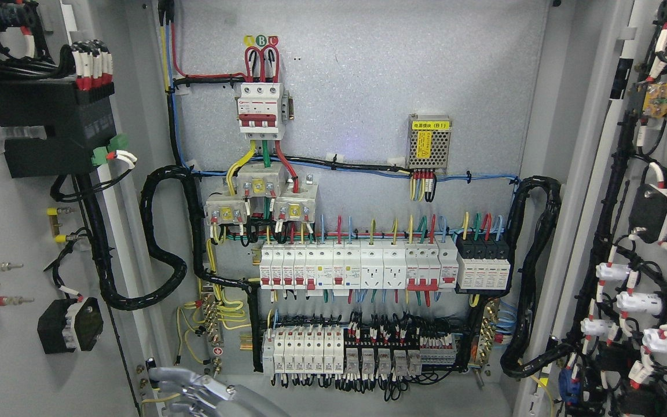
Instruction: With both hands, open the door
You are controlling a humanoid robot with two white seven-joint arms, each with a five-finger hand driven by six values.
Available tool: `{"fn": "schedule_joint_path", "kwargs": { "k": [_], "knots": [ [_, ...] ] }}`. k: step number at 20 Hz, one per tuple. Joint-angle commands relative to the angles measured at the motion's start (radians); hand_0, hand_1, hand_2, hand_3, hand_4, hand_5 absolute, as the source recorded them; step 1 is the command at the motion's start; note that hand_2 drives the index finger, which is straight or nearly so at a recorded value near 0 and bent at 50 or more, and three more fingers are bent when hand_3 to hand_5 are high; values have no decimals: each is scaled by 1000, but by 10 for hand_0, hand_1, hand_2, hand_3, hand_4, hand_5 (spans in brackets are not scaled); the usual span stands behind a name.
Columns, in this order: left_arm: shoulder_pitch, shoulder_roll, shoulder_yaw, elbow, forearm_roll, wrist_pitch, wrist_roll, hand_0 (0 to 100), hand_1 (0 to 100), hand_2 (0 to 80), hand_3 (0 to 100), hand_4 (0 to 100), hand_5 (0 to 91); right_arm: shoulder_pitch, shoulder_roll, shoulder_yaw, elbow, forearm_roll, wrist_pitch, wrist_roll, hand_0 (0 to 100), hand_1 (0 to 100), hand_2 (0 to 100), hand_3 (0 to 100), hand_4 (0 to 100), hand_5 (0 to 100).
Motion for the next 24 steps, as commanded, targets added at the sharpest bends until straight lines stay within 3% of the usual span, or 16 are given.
{"fn": "schedule_joint_path", "kwargs": {
  "k": [1,3,4,6,11,18,24],
  "knots": [
    [137,37,47,-672,-1,-44,-12,292,0,27,27,35,0,238,-108,-242,-141,66,-82,-61,218,0,0,0,0,0],
    [155,57,44,-756,-2,-72,-12,292,0,27,27,34,0,296,-154,-283,-146,66,-165,-122,218,0,0,0,0,0],
    [164,59,38,-790,-2,-96,-12,292,0,27,27,34,0,321,-160,-304,-143,66,-199,-140,218,0,0,0,0,0],
    [175,57,28,-839,-2,-150,-12,292,0,27,27,34,0,379,-165,-341,-141,66,-227,-144,218,0,0,0,0,0],
    [177,59,27,-959,-4,-277,-12,292,0,27,28,35,0,488,-160,-344,-143,67,-230,-142,218,0,0,0,0,0],
    [181,45,48,-1100,-4,-290,-11,292,0,27,28,35,0,644,-162,-413,-140,132,-312,-150,217,0,0,0,0,0],
    [186,25,172,-1125,10,-288,-12,293,0,27,28,35,0,721,-162,-443,-126,132,-329,-173,218,0,0,0,0,0]
  ]
}}
